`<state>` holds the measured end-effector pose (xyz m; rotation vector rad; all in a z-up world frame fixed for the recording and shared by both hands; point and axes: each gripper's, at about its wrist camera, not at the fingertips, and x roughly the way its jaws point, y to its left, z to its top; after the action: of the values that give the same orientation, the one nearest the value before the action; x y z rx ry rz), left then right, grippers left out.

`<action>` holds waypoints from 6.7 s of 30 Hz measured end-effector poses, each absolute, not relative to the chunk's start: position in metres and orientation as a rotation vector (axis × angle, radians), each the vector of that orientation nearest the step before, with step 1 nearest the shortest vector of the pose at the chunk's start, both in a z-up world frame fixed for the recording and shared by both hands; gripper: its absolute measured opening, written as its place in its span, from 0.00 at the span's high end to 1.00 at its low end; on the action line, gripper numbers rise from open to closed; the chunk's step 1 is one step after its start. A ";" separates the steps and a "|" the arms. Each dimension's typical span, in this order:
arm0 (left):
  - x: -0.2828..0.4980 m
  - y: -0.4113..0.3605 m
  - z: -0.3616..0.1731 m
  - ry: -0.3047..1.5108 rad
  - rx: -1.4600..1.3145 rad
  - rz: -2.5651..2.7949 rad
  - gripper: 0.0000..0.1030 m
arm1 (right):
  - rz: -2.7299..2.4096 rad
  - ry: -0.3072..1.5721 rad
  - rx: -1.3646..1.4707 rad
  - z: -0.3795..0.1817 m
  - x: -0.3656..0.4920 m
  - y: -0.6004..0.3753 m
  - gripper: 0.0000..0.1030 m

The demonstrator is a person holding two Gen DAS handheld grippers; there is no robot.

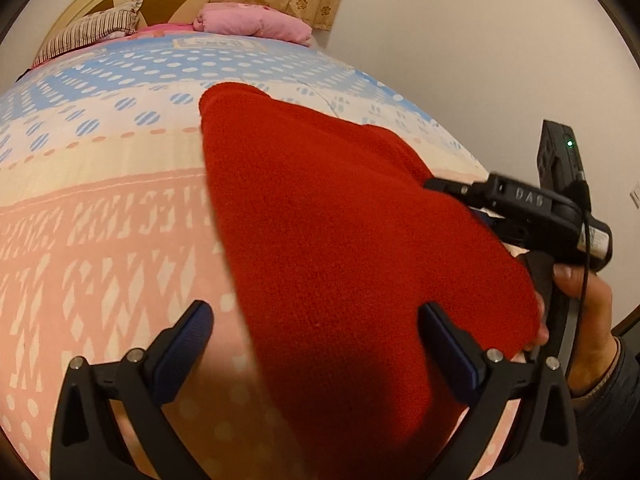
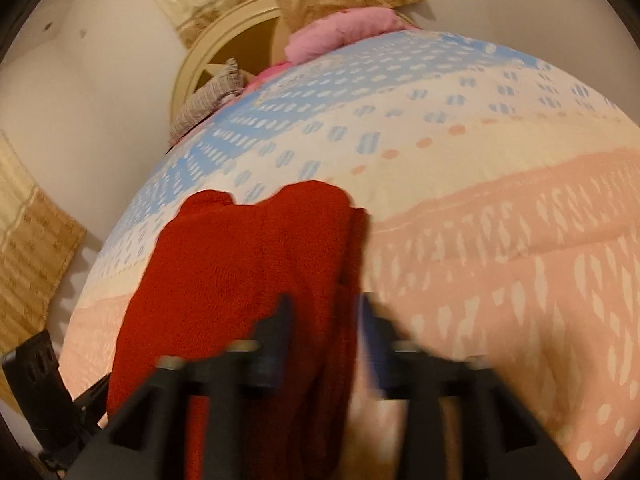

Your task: Fold small clothes

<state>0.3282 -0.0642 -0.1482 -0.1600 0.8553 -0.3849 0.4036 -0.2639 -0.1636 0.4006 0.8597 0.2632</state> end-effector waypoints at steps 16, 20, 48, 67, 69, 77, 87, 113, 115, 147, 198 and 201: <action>0.323 -0.064 -0.144 0.832 -0.195 -0.497 0.36 | 0.480 0.901 0.551 -0.179 0.429 -0.265 0.70; 0.316 -0.065 -0.137 0.825 -0.182 -0.474 0.49 | 0.501 0.870 0.560 -0.177 0.425 -0.265 0.72; 0.259 -0.049 -0.103 0.784 -0.109 -0.378 0.60 | 0.609 0.806 0.459 -0.141 0.374 -0.219 0.74; 0.204 0.005 -0.091 0.726 -0.162 -0.277 0.60 | 0.779 0.824 0.412 -0.129 0.332 -0.131 0.74; 0.195 0.011 -0.090 0.719 -0.163 -0.263 0.60 | 0.795 0.824 0.405 -0.128 0.326 -0.121 0.74; 0.176 0.025 -0.088 0.702 -0.160 -0.220 0.60 | 0.860 0.831 0.389 -0.125 0.306 -0.081 0.74; 0.157 0.037 -0.087 0.682 -0.171 -0.183 0.60 | 0.898 0.835 0.368 -0.121 0.289 -0.054 0.74; 0.120 0.069 -0.100 0.675 -0.194 -0.100 0.60 | 0.976 0.866 0.299 -0.125 0.271 0.008 0.74; 0.120 0.071 -0.101 0.674 -0.197 -0.097 0.60 | 0.978 0.866 0.294 -0.124 0.271 0.011 0.74; 0.102 0.074 -0.139 0.771 -0.167 -0.037 0.31 | 0.970 0.912 0.311 -0.145 0.277 0.014 0.74; 0.079 0.103 -0.096 0.575 -0.106 0.226 0.00 | 0.816 0.724 0.082 -0.125 0.146 0.000 0.39; 0.068 0.099 -0.078 0.527 -0.091 0.222 0.00 | 0.783 0.640 0.037 -0.106 0.126 -0.006 0.39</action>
<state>0.0683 0.0990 -0.0776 -0.0906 0.5272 0.2220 0.1258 -0.0062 -0.1055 0.0368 0.6398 0.7827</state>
